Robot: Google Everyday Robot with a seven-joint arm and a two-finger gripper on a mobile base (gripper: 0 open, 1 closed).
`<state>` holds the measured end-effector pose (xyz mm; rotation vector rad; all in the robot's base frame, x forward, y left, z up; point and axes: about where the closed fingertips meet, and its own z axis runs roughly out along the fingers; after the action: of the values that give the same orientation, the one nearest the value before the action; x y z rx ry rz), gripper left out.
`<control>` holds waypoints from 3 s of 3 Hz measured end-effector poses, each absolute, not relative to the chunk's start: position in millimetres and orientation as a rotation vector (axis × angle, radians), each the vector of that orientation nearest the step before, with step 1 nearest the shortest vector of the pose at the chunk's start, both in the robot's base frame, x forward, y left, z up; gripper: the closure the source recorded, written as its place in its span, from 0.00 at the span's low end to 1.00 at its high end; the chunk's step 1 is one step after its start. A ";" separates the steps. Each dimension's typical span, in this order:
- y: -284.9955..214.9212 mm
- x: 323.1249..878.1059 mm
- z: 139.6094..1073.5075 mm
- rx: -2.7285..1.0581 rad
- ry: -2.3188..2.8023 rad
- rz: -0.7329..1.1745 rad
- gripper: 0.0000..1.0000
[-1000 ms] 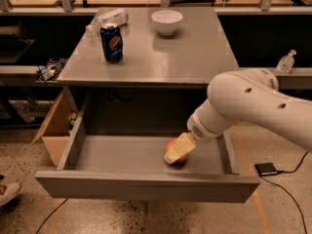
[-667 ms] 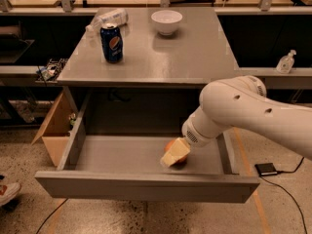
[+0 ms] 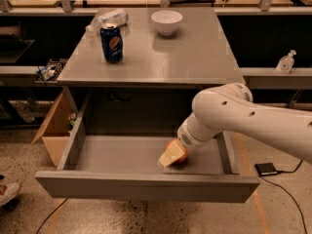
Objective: Pick orange from top drawer and place on counter
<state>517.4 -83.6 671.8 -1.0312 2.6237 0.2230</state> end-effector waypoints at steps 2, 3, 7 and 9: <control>-81.0 527.8 644.6 -0.990 2.675 0.245 0.00; -77.9 528.2 633.5 -0.987 2.695 0.257 0.00; -67.7 521.8 666.0 -0.985 2.573 0.435 0.87; -78.0 521.8 706.3 -1.016 2.450 0.468 1.00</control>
Offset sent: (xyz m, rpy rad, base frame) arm 0.0162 0.0044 -0.0408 0.0092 0.0661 -0.0527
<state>521.8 -78.0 706.3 -1.0161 2.4503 0.4681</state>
